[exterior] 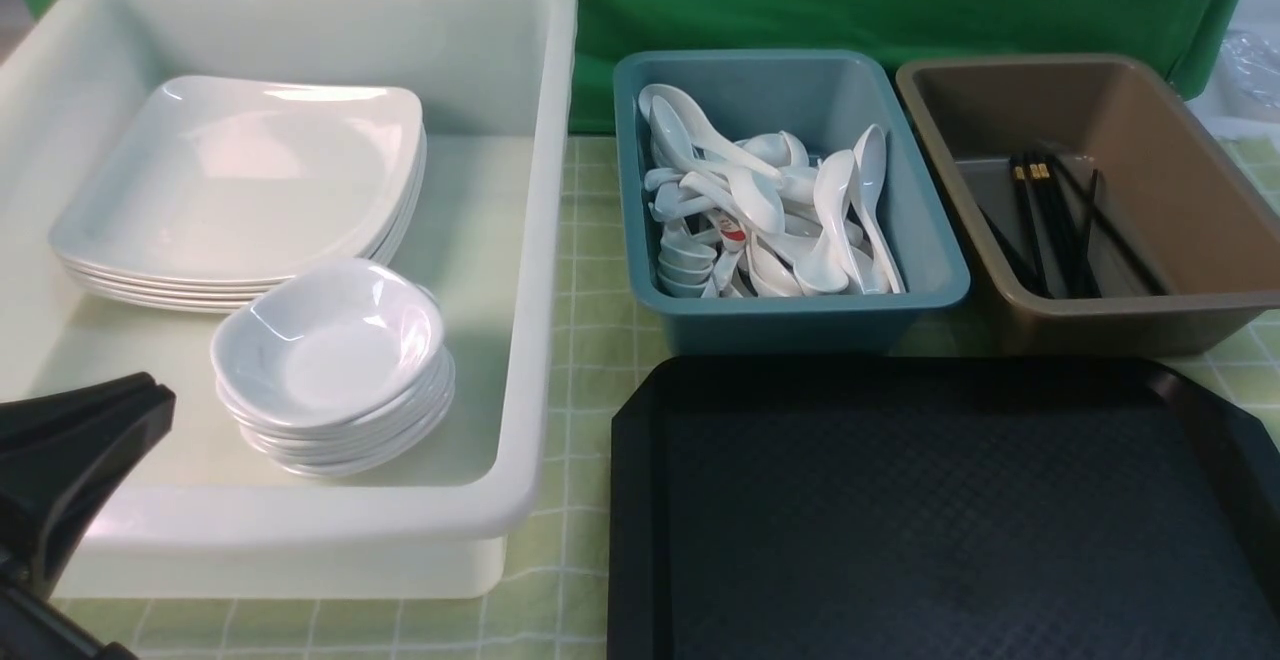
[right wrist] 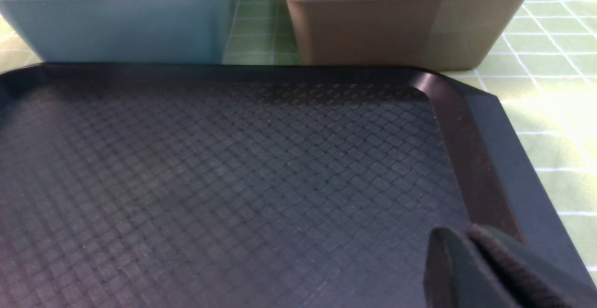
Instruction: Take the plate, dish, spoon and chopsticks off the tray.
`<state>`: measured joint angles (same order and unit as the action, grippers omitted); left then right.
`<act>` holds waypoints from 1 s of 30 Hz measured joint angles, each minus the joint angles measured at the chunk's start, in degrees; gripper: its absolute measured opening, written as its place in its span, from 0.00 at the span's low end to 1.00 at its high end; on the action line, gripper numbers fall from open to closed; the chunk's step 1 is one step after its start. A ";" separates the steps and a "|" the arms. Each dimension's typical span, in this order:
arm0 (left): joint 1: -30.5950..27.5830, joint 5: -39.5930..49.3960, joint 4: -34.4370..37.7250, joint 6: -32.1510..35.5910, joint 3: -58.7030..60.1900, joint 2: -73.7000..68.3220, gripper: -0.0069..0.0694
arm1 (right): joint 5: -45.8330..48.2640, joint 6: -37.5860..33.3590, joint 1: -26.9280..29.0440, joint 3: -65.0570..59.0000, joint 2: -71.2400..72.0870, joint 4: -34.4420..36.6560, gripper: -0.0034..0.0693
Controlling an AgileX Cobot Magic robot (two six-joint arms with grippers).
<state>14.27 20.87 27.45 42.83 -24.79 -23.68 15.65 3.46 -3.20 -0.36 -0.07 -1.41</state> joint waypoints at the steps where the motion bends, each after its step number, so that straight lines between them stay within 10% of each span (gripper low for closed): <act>1: 0.00 0.00 0.00 0.00 0.00 0.00 0.10 | 0.00 0.00 0.00 0.00 0.00 0.00 0.15; 12: -0.09 -3.34 -2.61 -2.61 0.32 0.00 0.10 | 0.00 0.00 0.00 0.00 0.00 0.00 0.19; 19: -10.52 -17.00 -14.59 -20.46 9.70 9.18 0.10 | 0.00 0.00 0.00 0.00 0.00 0.00 0.22; 30: -18.60 -11.59 -18.28 -33.35 24.95 23.55 0.10 | -0.05 0.00 0.00 0.00 0.00 0.00 0.25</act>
<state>-4.33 9.28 9.17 9.48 0.16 -0.13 15.59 3.46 -3.20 -0.36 -0.07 -1.41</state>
